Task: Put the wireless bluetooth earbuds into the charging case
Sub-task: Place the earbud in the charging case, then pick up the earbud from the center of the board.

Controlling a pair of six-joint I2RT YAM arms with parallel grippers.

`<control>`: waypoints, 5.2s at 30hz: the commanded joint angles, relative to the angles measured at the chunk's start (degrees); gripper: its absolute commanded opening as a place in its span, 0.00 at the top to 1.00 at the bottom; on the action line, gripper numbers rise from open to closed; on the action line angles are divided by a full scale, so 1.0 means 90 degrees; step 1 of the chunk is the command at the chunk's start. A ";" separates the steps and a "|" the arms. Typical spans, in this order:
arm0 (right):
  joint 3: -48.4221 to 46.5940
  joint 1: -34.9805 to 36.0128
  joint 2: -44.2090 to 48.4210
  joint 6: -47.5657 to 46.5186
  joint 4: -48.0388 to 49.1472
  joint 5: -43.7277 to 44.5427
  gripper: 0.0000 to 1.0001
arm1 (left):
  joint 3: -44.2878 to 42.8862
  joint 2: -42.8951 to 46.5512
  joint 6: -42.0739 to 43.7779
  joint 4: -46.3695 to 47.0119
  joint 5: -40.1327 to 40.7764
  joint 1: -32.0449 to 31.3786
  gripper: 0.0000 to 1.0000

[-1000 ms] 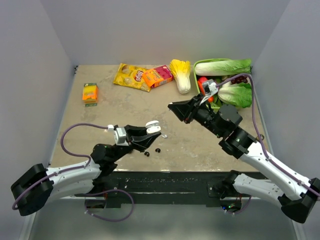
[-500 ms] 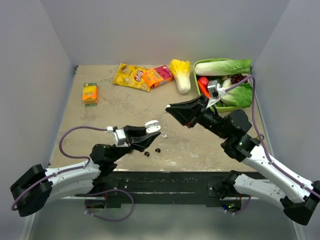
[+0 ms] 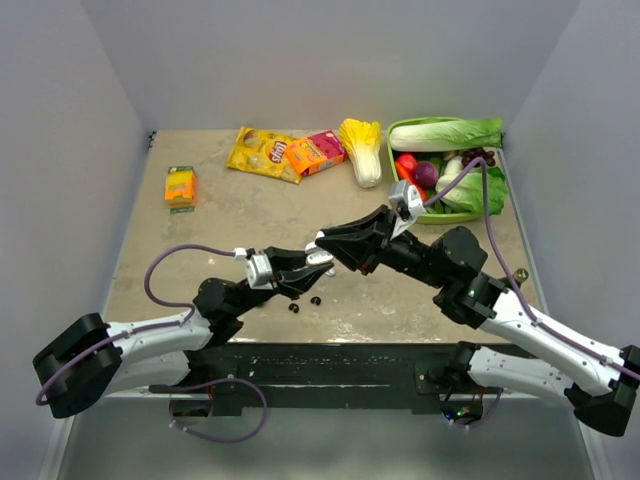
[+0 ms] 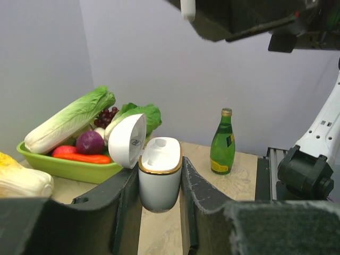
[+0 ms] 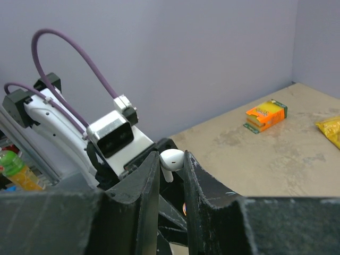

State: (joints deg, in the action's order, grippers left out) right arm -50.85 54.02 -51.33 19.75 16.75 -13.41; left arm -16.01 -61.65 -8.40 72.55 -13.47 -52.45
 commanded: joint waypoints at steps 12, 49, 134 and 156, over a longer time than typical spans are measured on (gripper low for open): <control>0.0738 0.0131 0.0088 -0.0095 0.0862 0.0337 1.00 | -0.0487 0.0024 -0.0179 0.2153 0.0188 0.0027 1.00; 0.1090 0.0277 -0.0195 -0.0212 0.1391 0.1382 1.00 | -0.0916 -0.0289 -0.0316 0.2319 0.0404 0.0027 1.00; 0.1626 0.0316 0.0617 -0.0026 -0.1305 0.2870 0.65 | 0.0801 0.1895 -0.0579 0.1490 0.0951 0.0027 1.00; 0.0523 -0.0299 -0.4267 0.0208 -0.2087 0.3072 1.00 | 0.1720 0.3568 -0.1293 0.0171 0.0980 0.0017 1.00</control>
State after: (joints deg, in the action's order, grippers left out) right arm -45.95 51.35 -88.38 20.14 -5.34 15.35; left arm -2.90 -29.91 -19.00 72.62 -4.64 -52.14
